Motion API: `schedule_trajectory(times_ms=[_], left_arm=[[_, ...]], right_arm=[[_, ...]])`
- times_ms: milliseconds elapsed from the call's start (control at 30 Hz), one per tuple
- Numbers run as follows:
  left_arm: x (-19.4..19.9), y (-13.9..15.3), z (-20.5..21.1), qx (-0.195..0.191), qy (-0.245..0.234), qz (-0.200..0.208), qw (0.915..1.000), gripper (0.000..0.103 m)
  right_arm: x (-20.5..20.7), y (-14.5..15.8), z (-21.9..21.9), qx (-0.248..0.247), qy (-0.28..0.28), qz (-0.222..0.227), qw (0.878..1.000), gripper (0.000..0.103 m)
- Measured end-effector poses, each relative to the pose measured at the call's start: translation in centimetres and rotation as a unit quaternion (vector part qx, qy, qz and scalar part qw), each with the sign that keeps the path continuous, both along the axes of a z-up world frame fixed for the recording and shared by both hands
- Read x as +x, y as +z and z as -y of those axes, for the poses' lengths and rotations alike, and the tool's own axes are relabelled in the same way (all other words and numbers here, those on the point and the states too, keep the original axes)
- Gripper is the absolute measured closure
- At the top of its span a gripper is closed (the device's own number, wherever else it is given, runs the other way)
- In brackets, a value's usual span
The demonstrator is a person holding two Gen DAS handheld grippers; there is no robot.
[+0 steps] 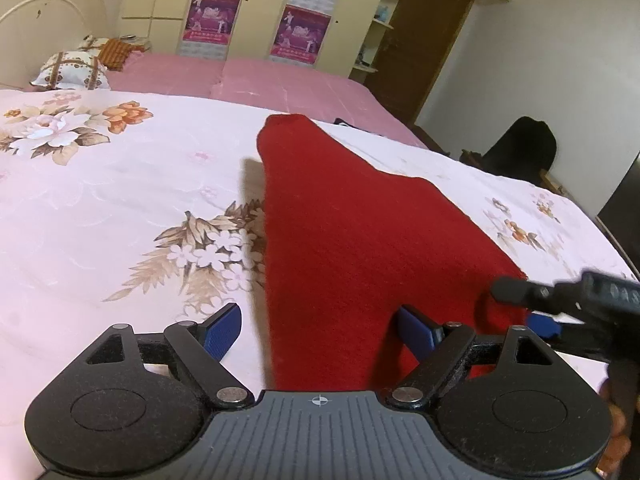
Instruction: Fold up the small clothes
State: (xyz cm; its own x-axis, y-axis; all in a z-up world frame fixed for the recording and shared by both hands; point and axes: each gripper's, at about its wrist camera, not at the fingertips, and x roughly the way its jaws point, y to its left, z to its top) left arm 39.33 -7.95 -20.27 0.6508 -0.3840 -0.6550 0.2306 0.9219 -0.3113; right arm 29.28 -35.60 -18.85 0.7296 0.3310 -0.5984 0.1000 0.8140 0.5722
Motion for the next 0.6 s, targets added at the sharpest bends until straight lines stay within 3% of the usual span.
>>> schedule_trajectory(times_ms=[167, 300, 600], left_arm=[[0.3, -0.2, -0.4, -0.002, 0.005, -0.003, 1.0, 0.019], [0.7, -0.3, -0.5, -0.003, 0.007, -0.004, 1.0, 0.019], [0.7, 1.2, 0.6, -0.021, -0.009, 0.01, 0.9997, 0.019]], right_arm=[[2.5, -1.0, -0.5, 0.046, 0.007, -0.003, 0.999, 0.05], [4.0, -1.8, -0.8, 0.059, 0.001, -0.016, 0.998, 0.083], [0.8, 2.4, -1.5, -0.034, 0.009, 0.056, 0.998, 0.088]])
